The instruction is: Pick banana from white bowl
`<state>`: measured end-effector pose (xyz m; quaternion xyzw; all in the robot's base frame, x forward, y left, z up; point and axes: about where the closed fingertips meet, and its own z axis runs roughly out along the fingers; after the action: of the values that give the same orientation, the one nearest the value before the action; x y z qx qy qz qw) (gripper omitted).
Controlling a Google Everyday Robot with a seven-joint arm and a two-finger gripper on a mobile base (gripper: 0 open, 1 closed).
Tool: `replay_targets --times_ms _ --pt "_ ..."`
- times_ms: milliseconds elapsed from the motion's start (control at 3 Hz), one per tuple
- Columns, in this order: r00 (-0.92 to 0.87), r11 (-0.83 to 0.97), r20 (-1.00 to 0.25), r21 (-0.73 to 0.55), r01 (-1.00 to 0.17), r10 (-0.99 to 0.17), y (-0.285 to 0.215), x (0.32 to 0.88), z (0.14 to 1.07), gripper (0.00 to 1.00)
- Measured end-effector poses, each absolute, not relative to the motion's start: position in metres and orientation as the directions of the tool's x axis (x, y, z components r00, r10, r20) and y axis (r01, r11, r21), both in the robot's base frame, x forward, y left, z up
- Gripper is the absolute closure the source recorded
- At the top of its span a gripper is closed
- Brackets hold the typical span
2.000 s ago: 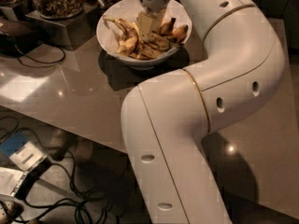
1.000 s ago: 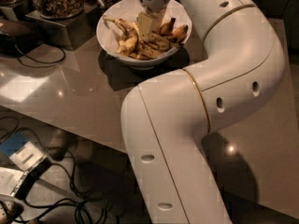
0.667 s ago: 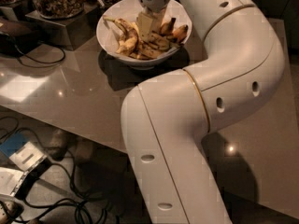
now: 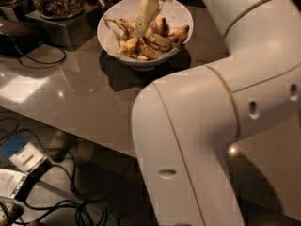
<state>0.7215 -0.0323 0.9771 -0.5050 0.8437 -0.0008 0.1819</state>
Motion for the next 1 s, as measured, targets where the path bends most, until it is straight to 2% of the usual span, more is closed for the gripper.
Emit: replay_targets --times_ms 333,667,1000 --pt "-0.273 0.41 -0.408 -0.299 -0.861 -0.871 -0.033 0.711 1.019 0.0" --pt "-0.217 0.401 -0.466 -0.342 -0.85 -0.857 -0.024 0.702 1.04 0.0" --pt "-0.218 0.402 -0.466 -0.342 -0.85 -0.857 -0.024 0.702 1.04 0.0"
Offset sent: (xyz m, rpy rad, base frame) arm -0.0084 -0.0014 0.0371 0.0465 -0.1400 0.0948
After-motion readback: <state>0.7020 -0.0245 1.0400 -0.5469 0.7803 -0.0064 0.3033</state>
